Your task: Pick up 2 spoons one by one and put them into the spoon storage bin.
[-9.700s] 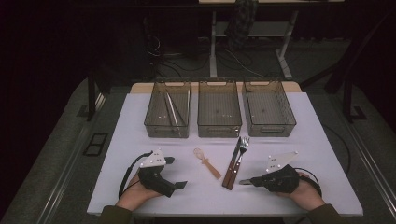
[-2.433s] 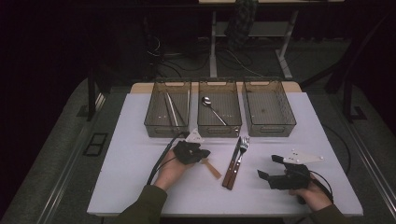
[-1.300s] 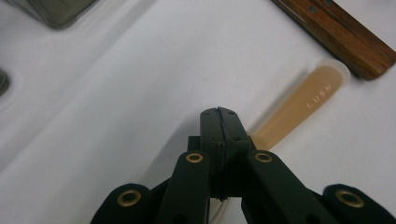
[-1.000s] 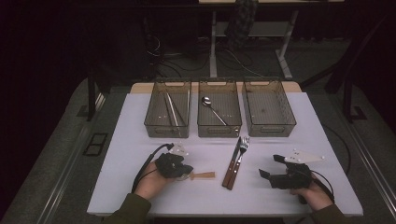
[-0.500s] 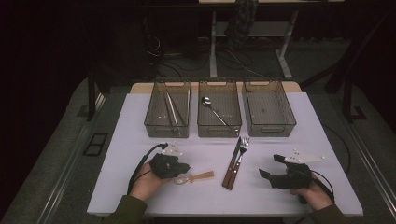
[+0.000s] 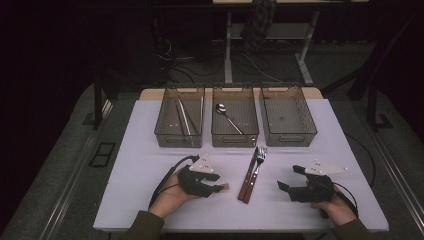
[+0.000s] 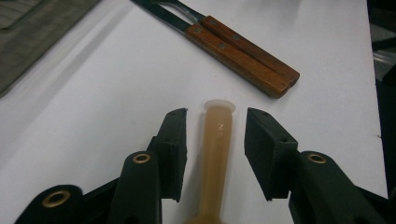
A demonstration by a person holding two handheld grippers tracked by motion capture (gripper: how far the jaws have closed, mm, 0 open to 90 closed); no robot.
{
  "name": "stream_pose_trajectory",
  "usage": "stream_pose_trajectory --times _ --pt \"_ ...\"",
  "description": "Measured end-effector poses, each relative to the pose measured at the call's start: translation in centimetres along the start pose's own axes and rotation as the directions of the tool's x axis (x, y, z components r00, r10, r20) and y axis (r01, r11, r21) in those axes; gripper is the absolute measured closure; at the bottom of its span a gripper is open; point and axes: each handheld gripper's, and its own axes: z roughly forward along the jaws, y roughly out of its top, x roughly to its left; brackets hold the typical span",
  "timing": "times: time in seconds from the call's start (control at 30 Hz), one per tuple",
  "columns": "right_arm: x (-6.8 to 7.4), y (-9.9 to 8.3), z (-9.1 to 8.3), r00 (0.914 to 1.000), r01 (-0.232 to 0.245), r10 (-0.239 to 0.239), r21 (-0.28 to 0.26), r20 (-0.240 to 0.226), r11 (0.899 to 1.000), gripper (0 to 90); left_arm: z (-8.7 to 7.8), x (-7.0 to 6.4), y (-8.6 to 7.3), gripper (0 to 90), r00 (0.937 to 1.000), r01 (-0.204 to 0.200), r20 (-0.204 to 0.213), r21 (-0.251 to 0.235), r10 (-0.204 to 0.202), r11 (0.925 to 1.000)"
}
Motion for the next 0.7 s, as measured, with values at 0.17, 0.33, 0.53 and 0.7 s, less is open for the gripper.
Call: stream_pose_trajectory --times 0.17,0.33,0.53,0.7 --pt "0.0 0.0 0.0 1.0 -0.001 0.001 0.001 0.0 1.0 16.9 1.0 0.0 0.0 63.1 0.9998 -0.016 0.01 0.045 0.016 0.9988" --pt "0.0 0.0 0.0 1.0 -0.002 0.002 0.001 0.001 1.0 16.9 1.5 0.1 -0.1 66.1 0.9994 -0.024 0.025 0.089 0.022 0.9957" --pt "-0.1 0.0 0.0 1.0 -0.005 0.005 0.003 0.004 1.0 16.9 1.6 0.0 -0.1 71.2 0.9983 -0.059 0.011 0.095 0.058 0.9937" --pt "-0.1 0.0 0.1 0.9999 -0.005 0.005 0.004 0.01 1.0 16.9 1.6 0.0 -0.3 73.2 0.9981 -0.061 0.009 0.088 0.061 0.9942"
